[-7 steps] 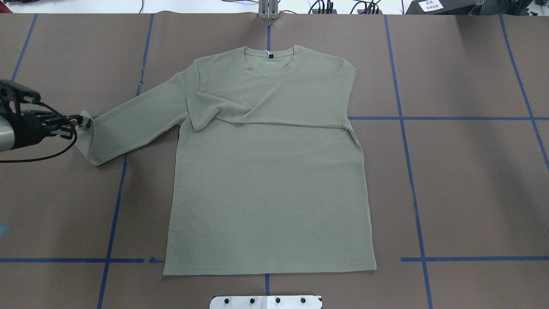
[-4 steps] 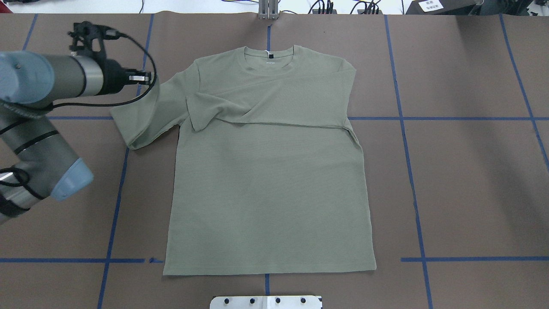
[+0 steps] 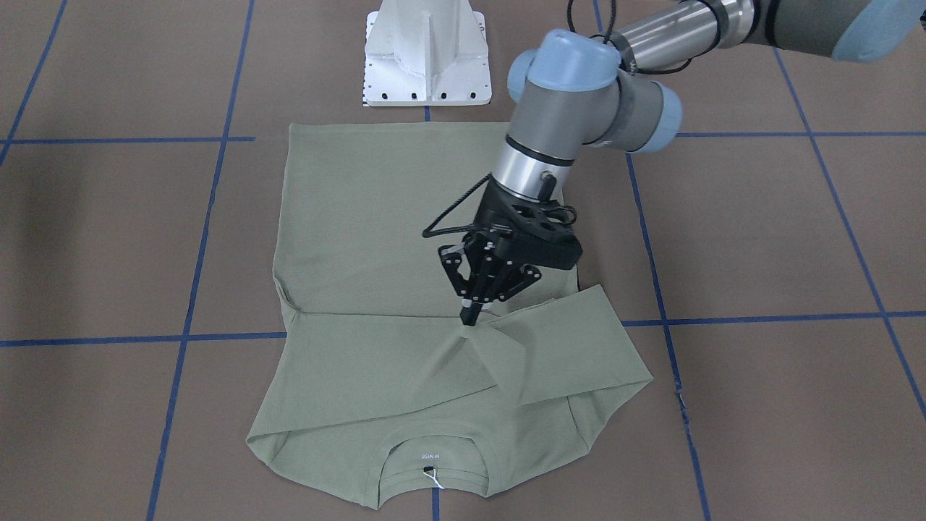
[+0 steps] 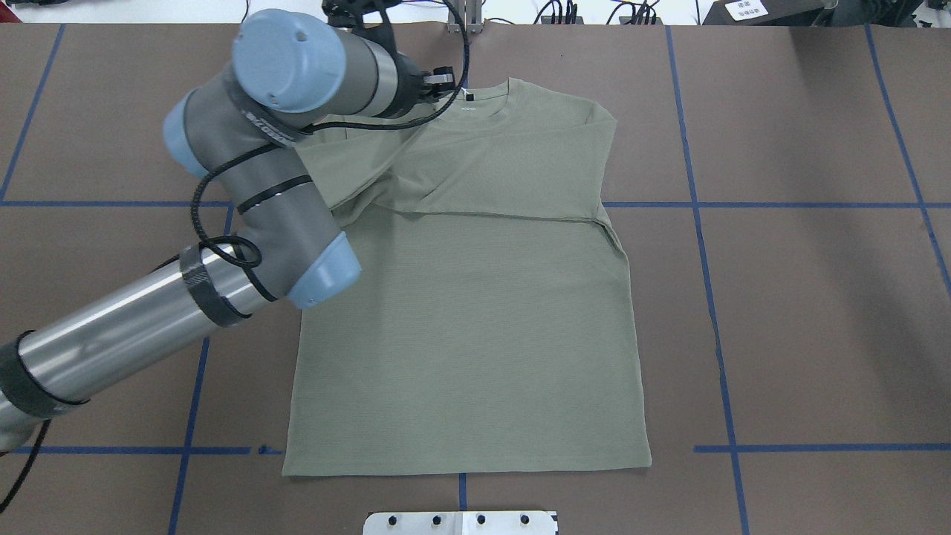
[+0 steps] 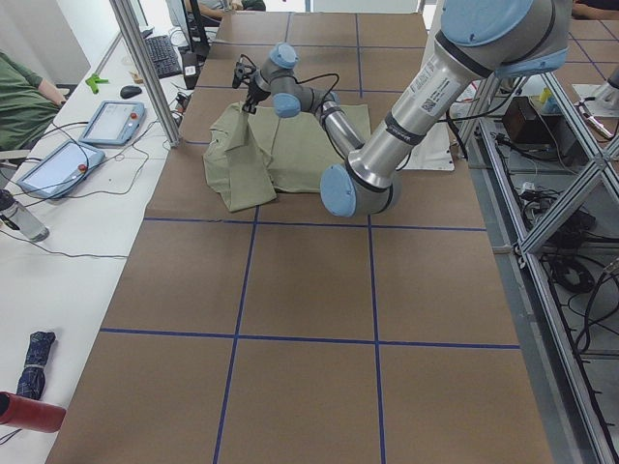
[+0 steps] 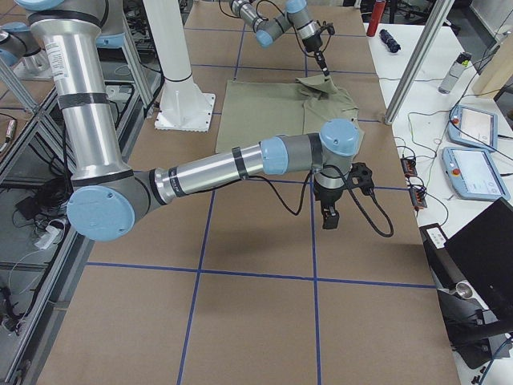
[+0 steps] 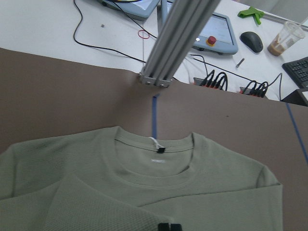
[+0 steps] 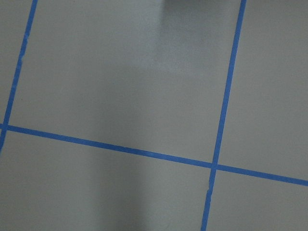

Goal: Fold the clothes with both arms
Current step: 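Carry the sleeve with the left gripper across the shirt body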

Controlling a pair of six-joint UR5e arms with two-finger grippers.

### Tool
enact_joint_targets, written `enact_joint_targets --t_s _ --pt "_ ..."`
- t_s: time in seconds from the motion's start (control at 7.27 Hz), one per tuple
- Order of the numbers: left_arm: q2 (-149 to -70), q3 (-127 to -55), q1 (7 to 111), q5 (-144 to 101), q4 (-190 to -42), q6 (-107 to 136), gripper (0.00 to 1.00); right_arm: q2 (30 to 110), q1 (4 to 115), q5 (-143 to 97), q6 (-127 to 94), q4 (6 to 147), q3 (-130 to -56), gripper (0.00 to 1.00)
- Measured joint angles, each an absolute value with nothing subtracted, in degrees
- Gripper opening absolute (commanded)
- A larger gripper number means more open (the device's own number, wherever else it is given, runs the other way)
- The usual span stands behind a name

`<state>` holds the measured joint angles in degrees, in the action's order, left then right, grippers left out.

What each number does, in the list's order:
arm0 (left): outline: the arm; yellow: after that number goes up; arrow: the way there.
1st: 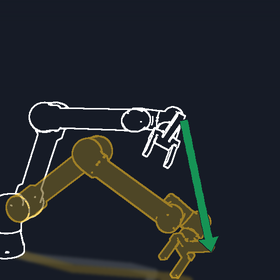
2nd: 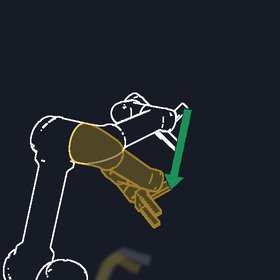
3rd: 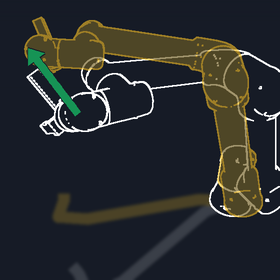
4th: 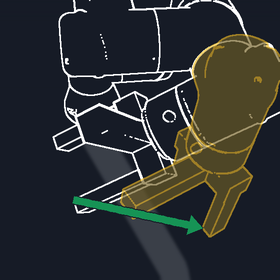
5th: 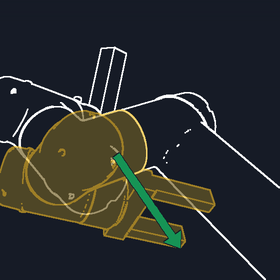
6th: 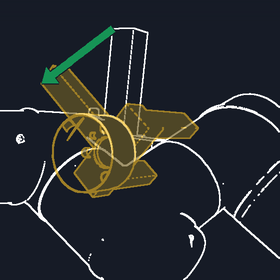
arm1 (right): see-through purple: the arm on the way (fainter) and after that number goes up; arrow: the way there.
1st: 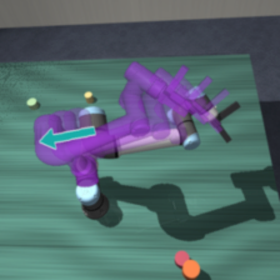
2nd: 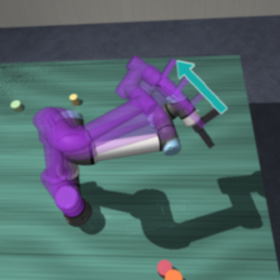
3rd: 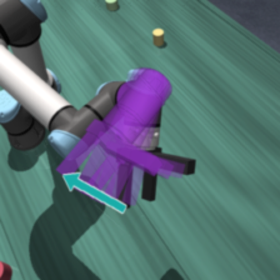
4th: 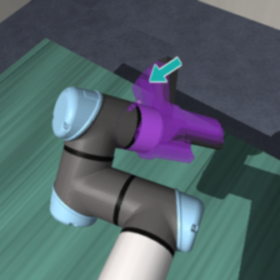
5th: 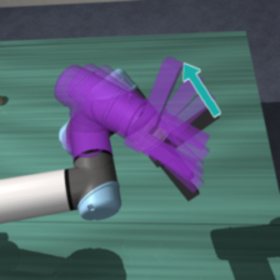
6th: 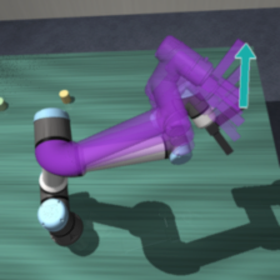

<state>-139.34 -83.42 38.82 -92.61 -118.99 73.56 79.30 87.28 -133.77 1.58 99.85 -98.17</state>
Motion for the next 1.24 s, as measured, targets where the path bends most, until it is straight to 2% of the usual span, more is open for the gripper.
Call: enact_joint_targets --t_s 0.41,0.83,1.1,1.24 --pt "-148.1 -73.3 29.9 -83.7 -123.2 74.0 0.00 79.5 87.3 -133.8 1.6 99.8 -98.2 1.00" --pt "-149.8 -66.2 25.2 -81.3 -134.5 62.8 0.00 79.6 87.3 -133.7 1.6 99.5 -98.3 1.00" --pt "-149.8 -65.7 23.7 -81.9 -139.3 56.6 1.00 79.5 87.3 -133.7 1.6 99.4 -98.3 1.00" --pt "-149.5 -65.8 23.2 -83.3 -141.3 55.8 1.00 79.4 87.3 -133.7 1.6 99.2 -98.3 1.00"
